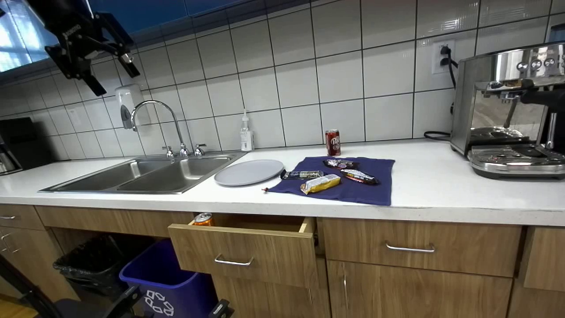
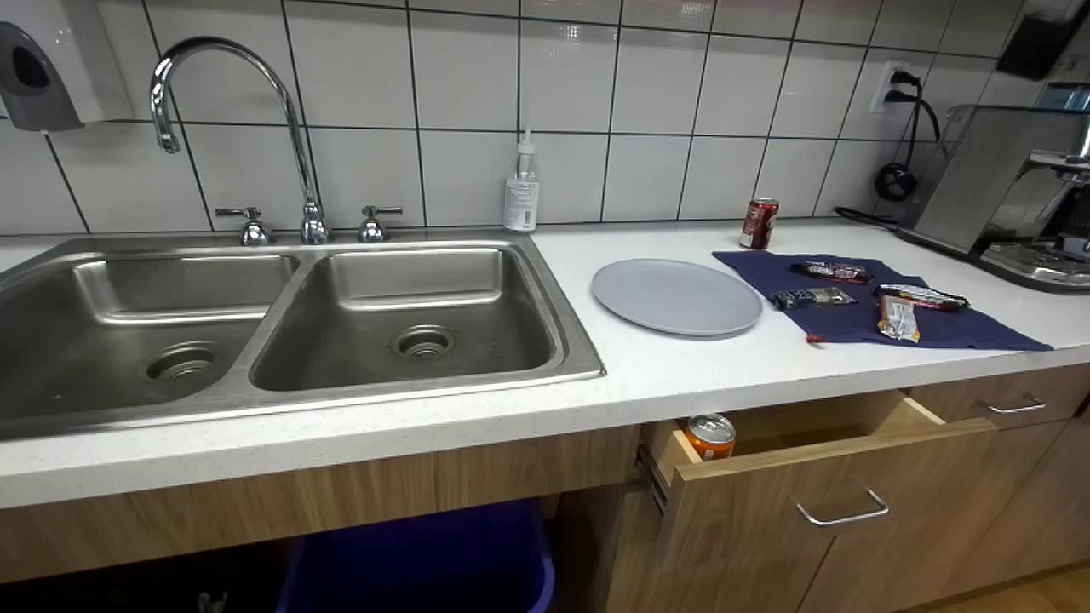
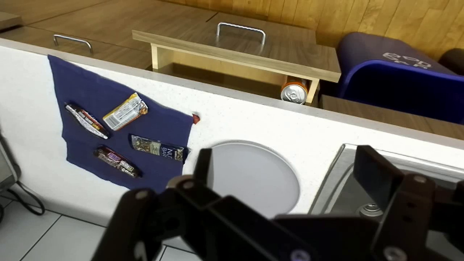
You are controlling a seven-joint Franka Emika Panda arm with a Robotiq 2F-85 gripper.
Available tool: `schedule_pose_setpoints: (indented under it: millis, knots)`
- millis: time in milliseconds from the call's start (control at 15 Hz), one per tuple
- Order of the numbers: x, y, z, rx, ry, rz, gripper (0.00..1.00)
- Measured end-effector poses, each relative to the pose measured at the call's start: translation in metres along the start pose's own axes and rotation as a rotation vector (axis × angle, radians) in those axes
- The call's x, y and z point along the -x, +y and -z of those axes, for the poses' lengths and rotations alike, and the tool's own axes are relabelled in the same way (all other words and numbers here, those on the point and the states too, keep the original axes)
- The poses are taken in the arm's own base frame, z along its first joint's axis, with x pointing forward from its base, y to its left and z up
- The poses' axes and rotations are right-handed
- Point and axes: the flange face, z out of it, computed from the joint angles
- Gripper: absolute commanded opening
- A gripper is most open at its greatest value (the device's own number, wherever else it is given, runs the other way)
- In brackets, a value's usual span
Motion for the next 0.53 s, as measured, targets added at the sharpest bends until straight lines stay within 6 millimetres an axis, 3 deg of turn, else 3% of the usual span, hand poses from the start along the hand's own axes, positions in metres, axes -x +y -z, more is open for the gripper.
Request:
schedule_pose_setpoints:
  millis: [533]
  knots:
    - [-0.012, 0.005, -0.017, -0.035, 0.058, -0.022, 1.0]
